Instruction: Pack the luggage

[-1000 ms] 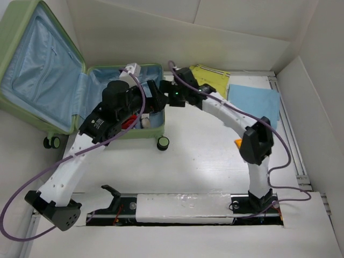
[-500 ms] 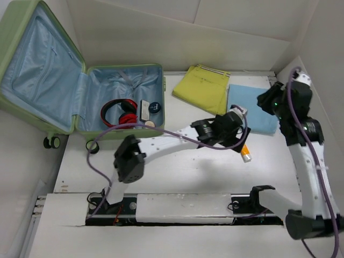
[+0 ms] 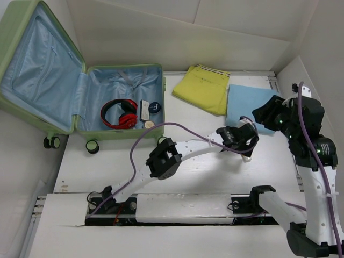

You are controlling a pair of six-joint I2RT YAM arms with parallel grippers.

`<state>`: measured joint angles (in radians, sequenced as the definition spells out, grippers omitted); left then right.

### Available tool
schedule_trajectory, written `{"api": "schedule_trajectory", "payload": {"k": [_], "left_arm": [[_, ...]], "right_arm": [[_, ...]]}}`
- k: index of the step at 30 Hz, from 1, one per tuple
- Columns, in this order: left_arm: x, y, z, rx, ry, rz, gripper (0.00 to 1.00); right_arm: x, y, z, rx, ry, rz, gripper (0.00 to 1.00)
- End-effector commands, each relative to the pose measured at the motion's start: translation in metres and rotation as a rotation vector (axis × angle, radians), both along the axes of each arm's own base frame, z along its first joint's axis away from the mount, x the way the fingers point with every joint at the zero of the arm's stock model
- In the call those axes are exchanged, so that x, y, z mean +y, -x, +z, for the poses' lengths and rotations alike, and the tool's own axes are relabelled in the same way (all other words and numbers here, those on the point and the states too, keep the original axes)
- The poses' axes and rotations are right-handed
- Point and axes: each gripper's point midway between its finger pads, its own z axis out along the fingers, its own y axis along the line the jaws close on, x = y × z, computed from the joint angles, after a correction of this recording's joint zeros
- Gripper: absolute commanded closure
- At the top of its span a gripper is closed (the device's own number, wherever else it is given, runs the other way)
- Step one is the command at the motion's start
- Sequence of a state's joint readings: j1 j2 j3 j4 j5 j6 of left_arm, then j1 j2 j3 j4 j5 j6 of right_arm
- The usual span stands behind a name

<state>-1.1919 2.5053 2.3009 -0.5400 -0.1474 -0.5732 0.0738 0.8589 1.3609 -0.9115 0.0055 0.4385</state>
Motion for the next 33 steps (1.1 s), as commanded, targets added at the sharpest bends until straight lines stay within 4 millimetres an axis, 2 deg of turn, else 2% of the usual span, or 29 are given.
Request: {"api": "schedule_trajectory", "payload": {"k": [1,3,4,6,7,8,10,11,12,14,15,16,19,21,23,24,25,28,29,30,32,33], "left_arm": [[-0.019,0.000,0.023,0.002,0.099,0.066,0.11],[-0.023,-0.001,0.014,0.007,0.106,0.074,0.14],[-0.028,-0.002,0.019,0.010,0.129,0.084,0.15],[-0.035,0.000,0.010,0.017,0.136,0.101,0.15],[-0.039,-0.001,0.010,0.019,0.152,0.109,0.15],[-0.039,-0.001,0.005,0.031,0.151,0.121,0.15],[-0.043,-0.002,-0.011,0.040,0.152,0.131,0.15],[-0.045,-0.002,-0.006,0.037,0.163,0.131,0.17],[-0.044,-0.002,-0.016,0.048,0.153,0.141,0.18],[-0.042,-0.006,-0.019,0.036,0.143,0.165,0.28],[-0.037,-0.006,-0.028,0.034,0.115,0.173,0.36],[-0.033,-0.009,-0.030,0.018,0.100,0.189,0.40],[-0.010,-0.009,-0.052,0.010,-0.008,0.218,0.56],[0.020,-0.008,-0.073,-0.010,-0.129,0.239,0.63],[0.041,-0.010,-0.071,-0.043,-0.180,0.265,0.68],[0.064,-0.004,-0.088,-0.043,-0.263,0.261,0.69],[0.070,-0.004,-0.081,-0.053,-0.268,0.266,0.71],[0.095,-0.001,-0.086,-0.072,-0.339,0.257,0.71],[0.097,0.000,-0.084,-0.077,-0.346,0.245,0.68],[0.095,-0.001,-0.078,-0.080,-0.335,0.245,0.65],[0.097,0.002,-0.079,-0.069,-0.348,0.224,0.55],[0.094,0.001,-0.076,-0.075,-0.344,0.214,0.46]], "right_arm": [[0.029,0.021,0.019,-0.044,-0.065,0.145,0.49],[0.042,0.025,0.013,-0.032,-0.085,0.202,0.49],[0.045,0.028,0.006,-0.017,-0.088,0.219,0.49],[0.057,0.031,0.004,-0.021,-0.101,0.278,0.49],[0.063,0.033,-0.005,0.004,-0.110,0.312,0.49],[0.067,0.036,0.000,-0.013,-0.123,0.327,0.49],[0.070,0.039,-0.004,-0.009,-0.123,0.342,0.49],[0.073,0.041,-0.004,-0.008,-0.123,0.359,0.49],[0.073,0.041,-0.004,-0.010,-0.115,0.363,0.49],[0.078,0.044,0.000,-0.018,-0.113,0.385,0.49],[0.075,0.046,-0.001,-0.019,-0.109,0.375,0.49],[0.077,0.048,-0.001,-0.021,-0.101,0.391,0.49],[0.077,0.051,0.009,-0.055,-0.087,0.397,0.49],[0.074,0.053,0.017,-0.074,-0.081,0.385,0.49],[0.072,0.053,0.022,-0.089,-0.078,0.373,0.49],[0.074,0.054,0.022,-0.089,-0.079,0.382,0.49],[0.073,0.054,0.026,-0.102,-0.072,0.386,0.47],[0.074,0.053,0.029,-0.113,-0.073,0.386,0.47],[0.074,0.051,0.027,-0.114,-0.073,0.386,0.47],[0.074,0.051,0.027,-0.114,-0.073,0.386,0.47],[0.075,0.049,0.025,-0.114,-0.073,0.386,0.47],[0.074,0.045,0.023,-0.106,-0.067,0.373,0.47]]}}
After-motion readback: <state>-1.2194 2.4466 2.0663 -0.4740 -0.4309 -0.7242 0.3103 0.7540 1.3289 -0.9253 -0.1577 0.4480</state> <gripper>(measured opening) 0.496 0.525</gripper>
